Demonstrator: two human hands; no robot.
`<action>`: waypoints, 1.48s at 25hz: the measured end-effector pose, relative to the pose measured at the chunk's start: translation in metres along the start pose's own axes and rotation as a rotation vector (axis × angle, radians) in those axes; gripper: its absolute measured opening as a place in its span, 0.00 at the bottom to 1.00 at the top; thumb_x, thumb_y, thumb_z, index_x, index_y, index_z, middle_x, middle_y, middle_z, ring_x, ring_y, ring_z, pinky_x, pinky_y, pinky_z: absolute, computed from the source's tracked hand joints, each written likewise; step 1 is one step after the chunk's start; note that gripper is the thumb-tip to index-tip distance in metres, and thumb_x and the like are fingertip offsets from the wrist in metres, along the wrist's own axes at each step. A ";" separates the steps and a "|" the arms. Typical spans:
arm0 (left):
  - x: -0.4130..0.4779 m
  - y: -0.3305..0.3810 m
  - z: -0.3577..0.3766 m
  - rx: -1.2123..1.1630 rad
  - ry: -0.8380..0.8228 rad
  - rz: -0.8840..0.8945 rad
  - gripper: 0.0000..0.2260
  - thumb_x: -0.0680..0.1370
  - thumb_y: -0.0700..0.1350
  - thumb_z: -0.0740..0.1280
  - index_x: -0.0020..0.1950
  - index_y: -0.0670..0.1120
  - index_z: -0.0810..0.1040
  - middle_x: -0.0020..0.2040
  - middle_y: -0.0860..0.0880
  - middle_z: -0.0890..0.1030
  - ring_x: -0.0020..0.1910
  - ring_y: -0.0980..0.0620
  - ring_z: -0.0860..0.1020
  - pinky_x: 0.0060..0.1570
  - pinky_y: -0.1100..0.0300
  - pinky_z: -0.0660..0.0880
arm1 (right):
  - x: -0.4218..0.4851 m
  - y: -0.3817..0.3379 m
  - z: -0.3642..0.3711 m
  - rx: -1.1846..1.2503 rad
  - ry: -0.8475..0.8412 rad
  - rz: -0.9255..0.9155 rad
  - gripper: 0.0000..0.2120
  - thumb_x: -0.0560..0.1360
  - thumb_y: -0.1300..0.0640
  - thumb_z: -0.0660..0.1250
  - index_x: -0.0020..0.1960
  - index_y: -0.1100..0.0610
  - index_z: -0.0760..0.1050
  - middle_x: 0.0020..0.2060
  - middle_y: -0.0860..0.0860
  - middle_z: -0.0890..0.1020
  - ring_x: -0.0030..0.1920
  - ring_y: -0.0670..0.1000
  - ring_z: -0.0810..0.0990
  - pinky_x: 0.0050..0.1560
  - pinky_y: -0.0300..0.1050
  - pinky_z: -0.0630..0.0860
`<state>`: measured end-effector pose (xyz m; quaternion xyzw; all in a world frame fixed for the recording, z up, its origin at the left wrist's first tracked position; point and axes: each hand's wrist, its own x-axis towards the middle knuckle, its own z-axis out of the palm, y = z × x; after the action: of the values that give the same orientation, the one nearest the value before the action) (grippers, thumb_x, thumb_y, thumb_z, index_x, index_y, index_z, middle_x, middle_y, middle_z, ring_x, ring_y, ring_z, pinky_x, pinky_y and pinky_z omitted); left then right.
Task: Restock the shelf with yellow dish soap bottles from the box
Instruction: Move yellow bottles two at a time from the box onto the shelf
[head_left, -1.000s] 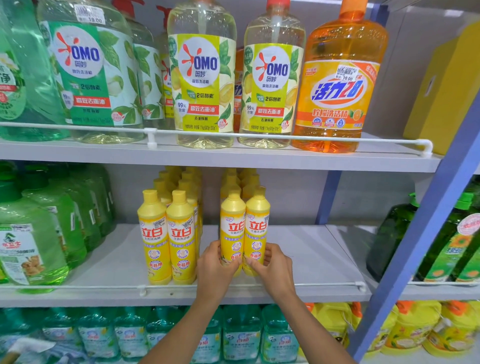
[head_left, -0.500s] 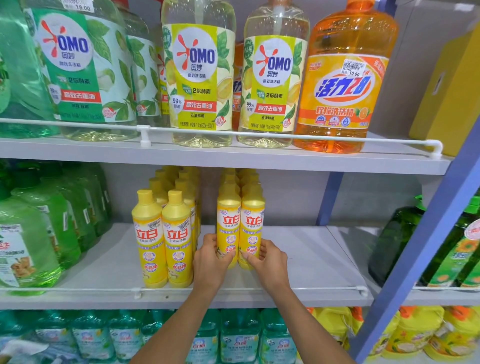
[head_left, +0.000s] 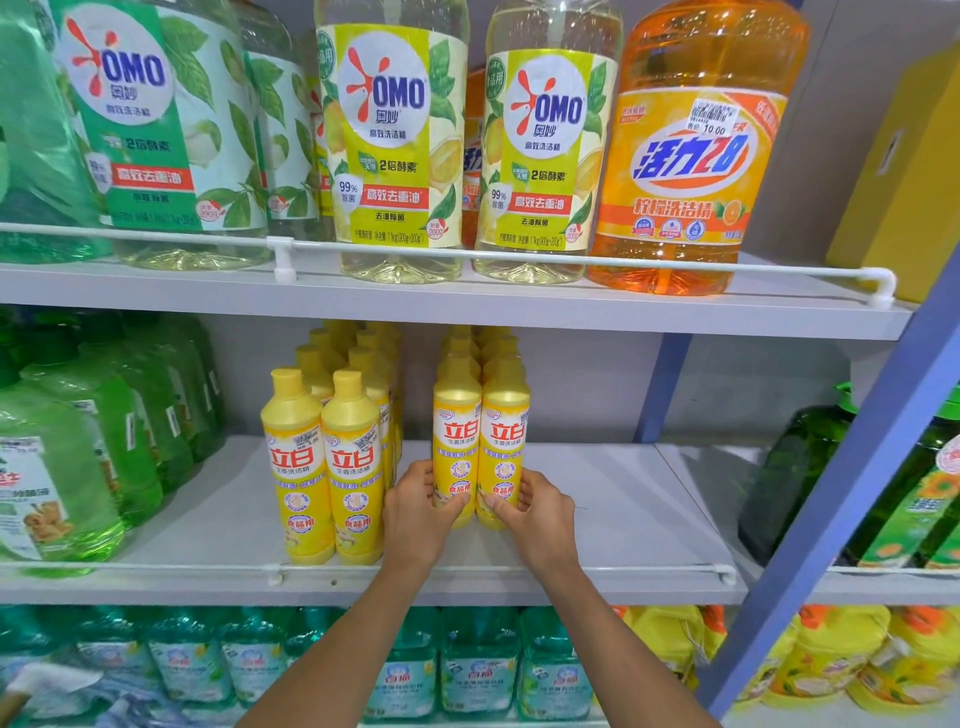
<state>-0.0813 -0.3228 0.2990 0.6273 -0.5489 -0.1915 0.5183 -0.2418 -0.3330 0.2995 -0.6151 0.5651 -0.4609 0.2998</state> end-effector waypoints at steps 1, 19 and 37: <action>0.000 -0.001 0.000 0.003 -0.003 0.003 0.23 0.69 0.48 0.80 0.61 0.46 0.78 0.53 0.50 0.85 0.48 0.54 0.83 0.51 0.52 0.83 | 0.000 0.000 -0.001 -0.006 0.002 -0.007 0.25 0.71 0.46 0.78 0.63 0.54 0.78 0.51 0.42 0.84 0.49 0.43 0.84 0.52 0.35 0.80; -0.020 0.027 -0.026 0.330 -0.284 0.018 0.21 0.72 0.52 0.72 0.63 0.49 0.74 0.57 0.48 0.81 0.56 0.46 0.80 0.57 0.46 0.79 | -0.018 -0.040 -0.041 -0.497 -0.197 0.007 0.33 0.75 0.38 0.69 0.69 0.60 0.69 0.65 0.59 0.76 0.67 0.59 0.74 0.64 0.54 0.73; -0.270 -0.034 -0.246 0.992 -0.659 0.231 0.33 0.77 0.65 0.63 0.73 0.45 0.65 0.65 0.42 0.74 0.65 0.40 0.72 0.61 0.43 0.74 | -0.314 -0.082 0.018 -1.004 -0.524 -0.209 0.41 0.77 0.31 0.59 0.81 0.55 0.56 0.79 0.56 0.61 0.79 0.58 0.58 0.74 0.59 0.65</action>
<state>0.0469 0.0197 0.2764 0.6381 -0.7688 -0.0395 -0.0161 -0.1713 -0.0159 0.2937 -0.8282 0.5578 0.0045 0.0537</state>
